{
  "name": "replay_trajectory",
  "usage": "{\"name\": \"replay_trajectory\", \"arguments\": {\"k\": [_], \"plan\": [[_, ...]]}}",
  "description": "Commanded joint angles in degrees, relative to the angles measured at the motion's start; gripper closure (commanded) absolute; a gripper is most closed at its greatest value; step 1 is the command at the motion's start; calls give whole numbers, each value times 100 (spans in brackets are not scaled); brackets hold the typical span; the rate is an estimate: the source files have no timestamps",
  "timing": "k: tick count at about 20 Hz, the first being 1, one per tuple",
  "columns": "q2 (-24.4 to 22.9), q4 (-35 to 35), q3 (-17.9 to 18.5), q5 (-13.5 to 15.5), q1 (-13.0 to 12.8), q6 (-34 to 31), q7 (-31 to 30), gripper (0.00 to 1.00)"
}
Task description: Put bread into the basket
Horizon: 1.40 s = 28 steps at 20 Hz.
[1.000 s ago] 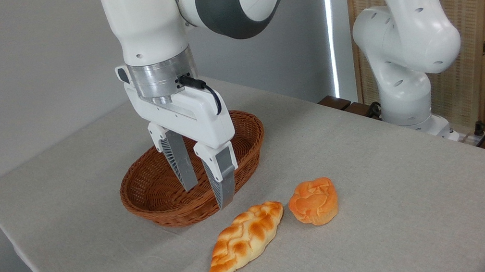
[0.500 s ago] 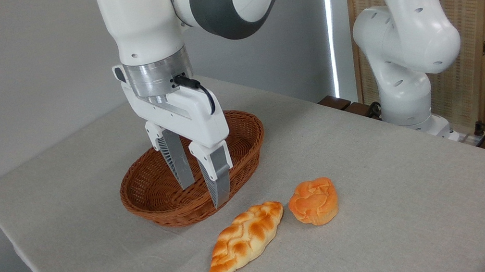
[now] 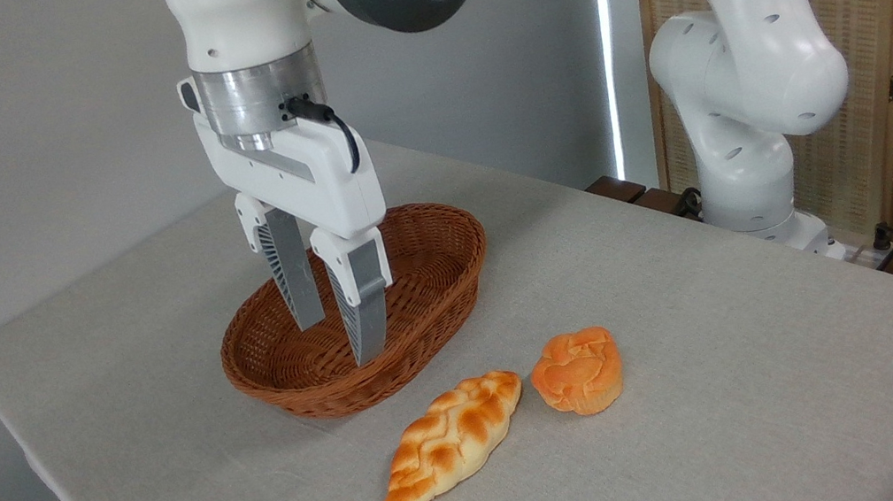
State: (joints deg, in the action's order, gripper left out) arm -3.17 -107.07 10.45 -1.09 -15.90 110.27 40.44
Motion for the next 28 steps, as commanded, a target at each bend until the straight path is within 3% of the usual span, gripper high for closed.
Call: {"name": "replay_trajectory", "arguments": {"k": [1,3,10,18,24,28], "plan": [[-26,213,71,-102,-9,-32,-18,0],[-35,213,220,-41,-9,-32,34,0],[9,205,176,-23,-36,-93,8,0],[114,196,185,-67,-27,-1033,158,0],[290,196,211,-102,-9,-999,324,0],[255,73,308,-102,-9,-579,333,0]]}}
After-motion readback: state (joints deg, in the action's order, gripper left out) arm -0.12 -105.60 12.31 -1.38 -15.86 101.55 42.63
